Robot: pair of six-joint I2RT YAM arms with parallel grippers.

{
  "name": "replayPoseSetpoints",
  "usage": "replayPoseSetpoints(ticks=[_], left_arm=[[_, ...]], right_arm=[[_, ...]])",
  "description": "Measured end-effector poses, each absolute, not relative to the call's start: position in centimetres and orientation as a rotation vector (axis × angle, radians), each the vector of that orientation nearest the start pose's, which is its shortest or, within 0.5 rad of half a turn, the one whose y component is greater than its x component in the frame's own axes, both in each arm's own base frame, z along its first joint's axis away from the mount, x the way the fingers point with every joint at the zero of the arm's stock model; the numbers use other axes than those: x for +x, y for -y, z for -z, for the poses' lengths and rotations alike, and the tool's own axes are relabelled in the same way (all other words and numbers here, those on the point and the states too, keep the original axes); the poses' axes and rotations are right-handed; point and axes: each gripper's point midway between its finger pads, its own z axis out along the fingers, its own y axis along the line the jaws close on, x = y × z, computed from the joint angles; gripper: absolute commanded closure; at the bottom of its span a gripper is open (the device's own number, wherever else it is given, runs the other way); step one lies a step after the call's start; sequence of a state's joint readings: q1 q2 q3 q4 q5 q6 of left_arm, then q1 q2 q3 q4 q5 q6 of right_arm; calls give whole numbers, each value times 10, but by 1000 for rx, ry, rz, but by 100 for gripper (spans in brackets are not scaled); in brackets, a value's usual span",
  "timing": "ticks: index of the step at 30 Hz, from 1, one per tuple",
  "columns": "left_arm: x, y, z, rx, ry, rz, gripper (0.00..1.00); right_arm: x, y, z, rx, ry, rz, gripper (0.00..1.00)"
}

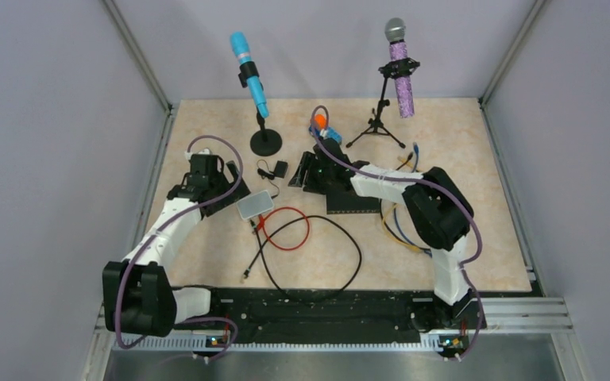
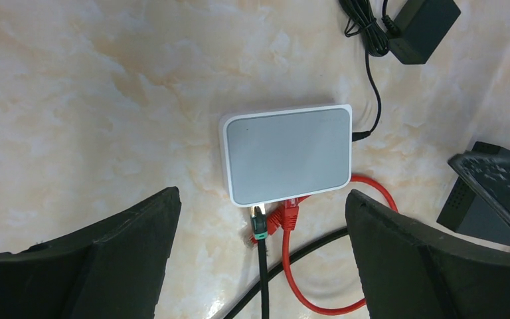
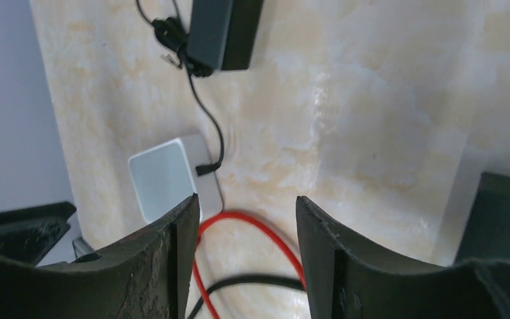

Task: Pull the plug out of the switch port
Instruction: Move the switch port to the center of the board.

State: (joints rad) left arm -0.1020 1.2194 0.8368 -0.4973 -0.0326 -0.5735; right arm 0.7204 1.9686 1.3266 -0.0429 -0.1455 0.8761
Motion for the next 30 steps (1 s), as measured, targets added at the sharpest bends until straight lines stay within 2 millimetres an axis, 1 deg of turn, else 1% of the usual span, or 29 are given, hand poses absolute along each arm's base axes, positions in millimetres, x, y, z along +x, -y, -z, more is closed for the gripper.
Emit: replayPoseSetpoints(ticks=[4, 6, 8, 12, 15, 17, 19, 22, 23, 26, 28, 29, 30], left_arm=[[312, 55, -99, -586, -2419, 310, 1], [311, 57, -92, -583, -2432, 329, 1], [309, 59, -87, -581, -2443, 345, 1], [310, 61, -76, -585, -2464, 354, 1], [312, 61, -68, -594, -2482, 360, 4], [314, 62, -64, -596, -2490, 373, 6], [316, 63, -60, -597, -2497, 382, 10], [317, 65, -54, -599, -2503, 390, 10], [316, 65, -52, -600, -2502, 394, 11], [313, 65, -45, -610, -2512, 403, 13], [313, 67, -41, -612, -2522, 415, 13], [313, 67, -40, -611, -2525, 420, 13], [313, 68, -39, -611, -2528, 424, 13]], right_arm=[[376, -400, -62, 160, -2471, -906, 46], [388, -410, -58, 161, -2464, -905, 46], [394, -417, -55, 158, -2456, -921, 46], [390, -425, -44, 188, -2470, -934, 48], [385, -437, -45, 204, -2451, -974, 50], [379, -446, -43, 193, -2454, -990, 52], [375, -457, -42, 178, -2456, -1009, 60], [374, -469, -38, 166, -2454, -1039, 63], [373, -471, -37, 165, -2454, -1048, 66], [373, -472, -36, 171, -2452, -1051, 81], [373, -470, -33, 174, -2459, -1035, 95], [373, -468, -31, 174, -2461, -1029, 100], [372, -467, -28, 177, -2463, -1025, 100]])
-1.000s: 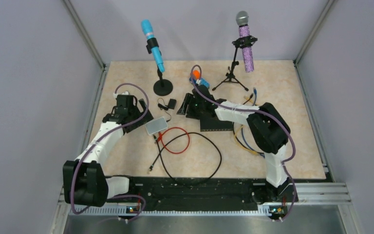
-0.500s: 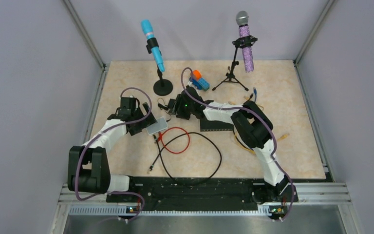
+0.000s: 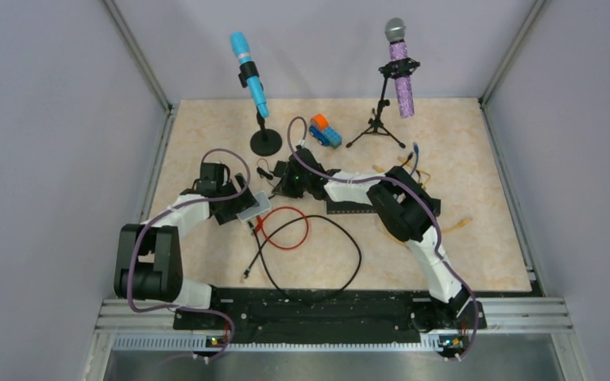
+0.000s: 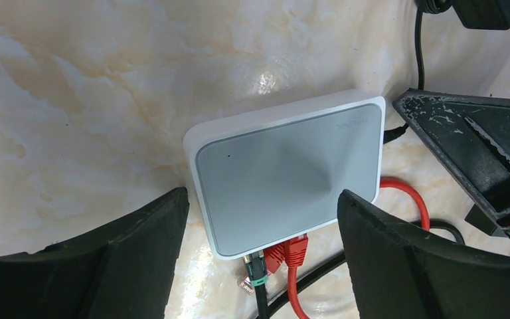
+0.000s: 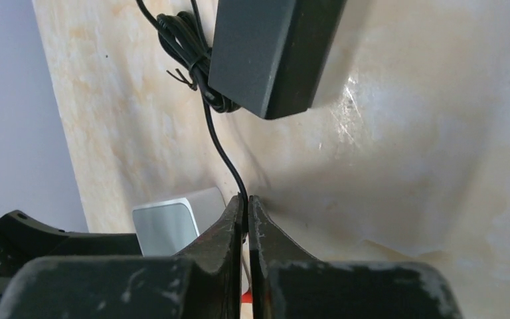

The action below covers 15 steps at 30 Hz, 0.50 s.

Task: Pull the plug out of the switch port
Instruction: Move the switch port to the center of the board.

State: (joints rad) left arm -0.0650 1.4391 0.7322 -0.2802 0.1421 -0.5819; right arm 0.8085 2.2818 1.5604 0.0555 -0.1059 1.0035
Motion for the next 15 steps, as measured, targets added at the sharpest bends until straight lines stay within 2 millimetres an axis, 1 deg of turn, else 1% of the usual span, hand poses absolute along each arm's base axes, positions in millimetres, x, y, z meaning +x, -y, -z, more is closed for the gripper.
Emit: replayPoseSetpoints(ticks=[3, 5, 8, 9, 10, 12, 14, 15], left_arm=[[313, 69, -37, -611, -2529, 429, 13], [314, 69, -37, -610, -2526, 430, 13], [315, 70, -37, -614, -2521, 438, 14], [316, 70, -37, -616, -2520, 442, 14], [316, 71, -37, -618, -2519, 449, 14], [317, 73, -37, -618, -2516, 462, 15], [319, 73, -37, -619, -2512, 468, 15], [319, 73, -37, -620, -2511, 469, 15]], right_arm=[[369, -464, -27, 177, -2450, -1041, 100], [362, -458, -26, 181, -2449, -1045, 100], [343, -439, -25, 215, -2457, -1047, 100], [337, -433, -25, 232, -2459, -1048, 98], [328, -425, -24, 249, -2463, -1048, 95], [315, -419, -24, 272, -2467, -1052, 89], [304, -425, -25, 247, -2474, -1060, 83], [302, -427, -26, 237, -2476, -1062, 72]])
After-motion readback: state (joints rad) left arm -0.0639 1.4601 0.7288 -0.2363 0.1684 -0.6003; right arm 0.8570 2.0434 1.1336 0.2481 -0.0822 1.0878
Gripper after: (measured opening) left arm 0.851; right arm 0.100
